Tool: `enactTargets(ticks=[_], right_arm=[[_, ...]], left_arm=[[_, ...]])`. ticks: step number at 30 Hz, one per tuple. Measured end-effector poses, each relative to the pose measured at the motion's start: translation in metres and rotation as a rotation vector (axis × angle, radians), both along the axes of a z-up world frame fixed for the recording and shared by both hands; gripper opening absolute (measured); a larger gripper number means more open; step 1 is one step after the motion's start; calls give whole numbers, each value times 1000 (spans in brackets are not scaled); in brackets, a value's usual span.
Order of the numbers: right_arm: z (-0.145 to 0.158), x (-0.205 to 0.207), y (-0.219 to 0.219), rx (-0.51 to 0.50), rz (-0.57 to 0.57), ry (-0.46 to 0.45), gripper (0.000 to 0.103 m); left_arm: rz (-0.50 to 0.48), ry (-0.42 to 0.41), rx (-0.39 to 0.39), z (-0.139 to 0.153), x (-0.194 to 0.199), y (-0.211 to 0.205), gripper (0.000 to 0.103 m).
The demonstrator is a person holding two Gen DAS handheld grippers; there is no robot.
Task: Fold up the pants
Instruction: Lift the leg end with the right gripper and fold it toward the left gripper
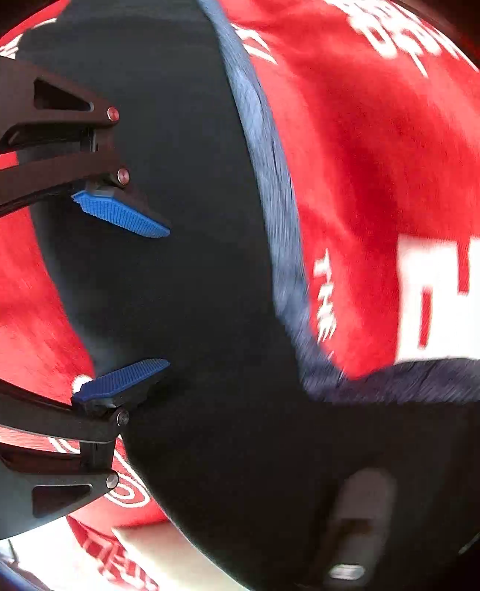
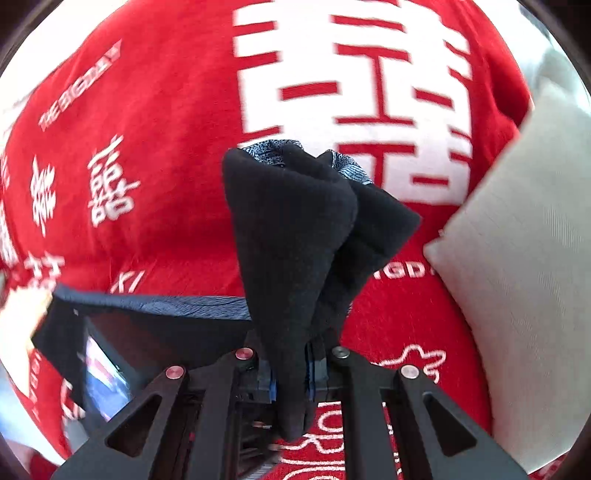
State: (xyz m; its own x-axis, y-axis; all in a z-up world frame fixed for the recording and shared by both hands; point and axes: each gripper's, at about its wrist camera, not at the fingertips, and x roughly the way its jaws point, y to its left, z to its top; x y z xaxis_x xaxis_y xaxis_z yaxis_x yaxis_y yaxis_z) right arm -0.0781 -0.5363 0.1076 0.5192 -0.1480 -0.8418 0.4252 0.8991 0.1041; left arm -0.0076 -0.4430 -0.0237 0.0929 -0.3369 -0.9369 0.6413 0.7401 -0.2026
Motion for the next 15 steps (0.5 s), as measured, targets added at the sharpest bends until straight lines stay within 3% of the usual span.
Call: enactTargets(ticks=[7,11,15], right_arm=[[-10,44,87,-177,153,100,12],[-46,62,153,-301,263,211,15],[-88,67,202,-361,333,317,18]], left_arm=[[128,-34,57,25,69,96,70],[224,-39,114,25,98,150,70],[297,-31,153,18,111,192,70]])
